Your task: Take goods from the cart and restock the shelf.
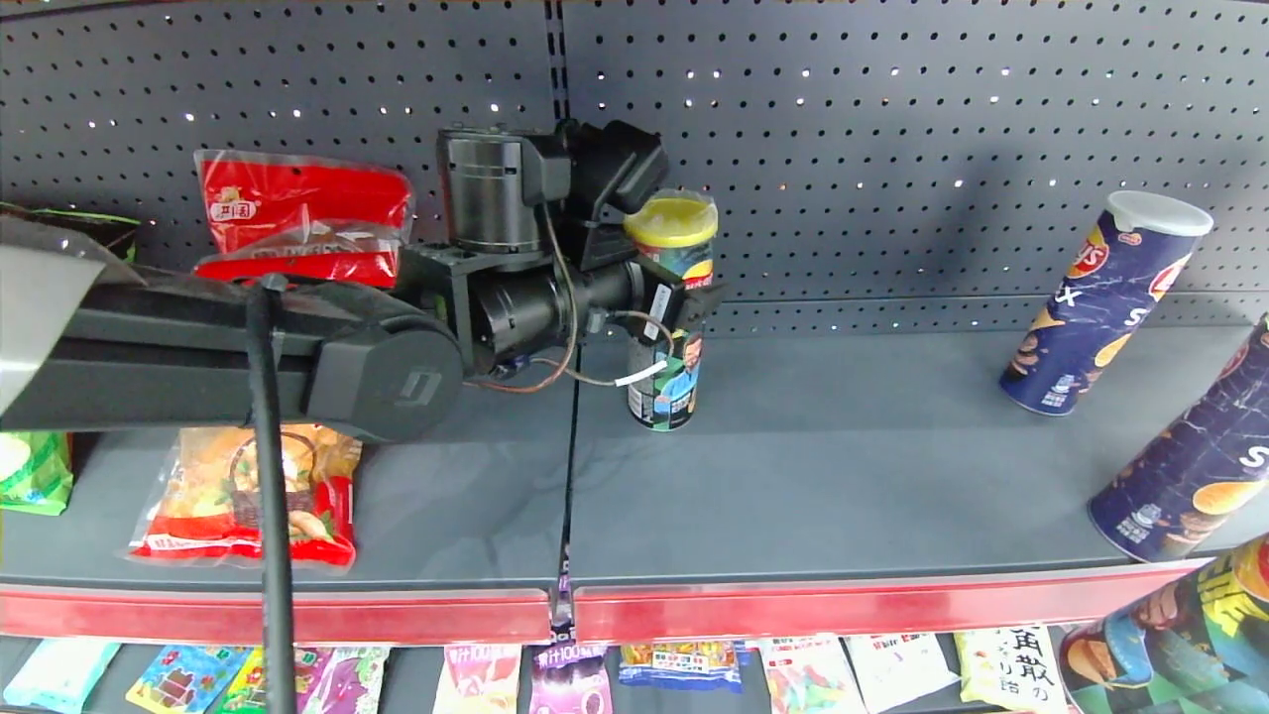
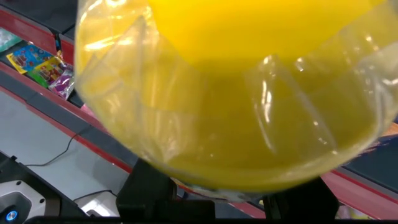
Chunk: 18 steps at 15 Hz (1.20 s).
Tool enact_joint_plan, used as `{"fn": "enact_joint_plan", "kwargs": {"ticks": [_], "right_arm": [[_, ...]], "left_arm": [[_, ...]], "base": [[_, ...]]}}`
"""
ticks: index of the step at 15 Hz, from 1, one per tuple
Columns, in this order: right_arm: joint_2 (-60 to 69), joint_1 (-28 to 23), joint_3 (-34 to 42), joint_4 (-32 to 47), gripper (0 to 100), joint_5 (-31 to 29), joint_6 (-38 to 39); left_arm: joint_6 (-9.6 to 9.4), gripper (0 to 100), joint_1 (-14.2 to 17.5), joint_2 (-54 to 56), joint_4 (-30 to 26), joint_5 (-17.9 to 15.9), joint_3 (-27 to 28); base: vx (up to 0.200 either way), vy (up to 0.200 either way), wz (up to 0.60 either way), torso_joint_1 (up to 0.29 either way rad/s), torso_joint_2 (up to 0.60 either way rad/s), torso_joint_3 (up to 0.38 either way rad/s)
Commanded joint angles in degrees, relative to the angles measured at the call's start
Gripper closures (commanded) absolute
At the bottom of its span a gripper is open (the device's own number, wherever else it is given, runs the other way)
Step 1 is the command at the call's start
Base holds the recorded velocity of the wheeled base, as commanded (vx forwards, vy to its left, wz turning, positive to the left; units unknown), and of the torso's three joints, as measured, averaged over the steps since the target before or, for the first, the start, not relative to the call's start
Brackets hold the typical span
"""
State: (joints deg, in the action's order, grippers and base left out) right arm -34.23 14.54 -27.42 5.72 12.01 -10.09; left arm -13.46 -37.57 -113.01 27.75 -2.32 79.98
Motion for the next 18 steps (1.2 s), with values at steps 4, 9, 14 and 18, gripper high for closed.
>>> {"fn": "enact_joint_plan", "kwargs": {"ticks": [4,9,14,18], "right_arm": [[0.04,0.05,-0.36,0.0,100,0.03,-0.01],[0.66,-0.04,-0.36,0.0,100,-0.05,0.07],[1.27,-0.04,-0.01,0.08,100,-0.05,0.07],[1.89,-0.04,0.35,0.35,100,-0.05,0.07]], "left_arm": [[0.1,0,-1.63,-3.89,0.03,2.14,4.22],[1.86,100,-2.07,-1.69,0.03,1.0,2.02],[2.38,100,-1.28,7.45,-0.15,-7.09,-10.64],[2.38,100,1.8,12.37,-0.06,-19.66,-13.45]], "base": [[0.0,0.0,0.0,0.0,0.0,0.0],[0.0,0.0,0.0,0.0,0.0,0.0],[0.0,0.0,0.0,0.0,0.0,0.0],[0.0,0.0,0.0,0.0,0.0,0.0]]}}
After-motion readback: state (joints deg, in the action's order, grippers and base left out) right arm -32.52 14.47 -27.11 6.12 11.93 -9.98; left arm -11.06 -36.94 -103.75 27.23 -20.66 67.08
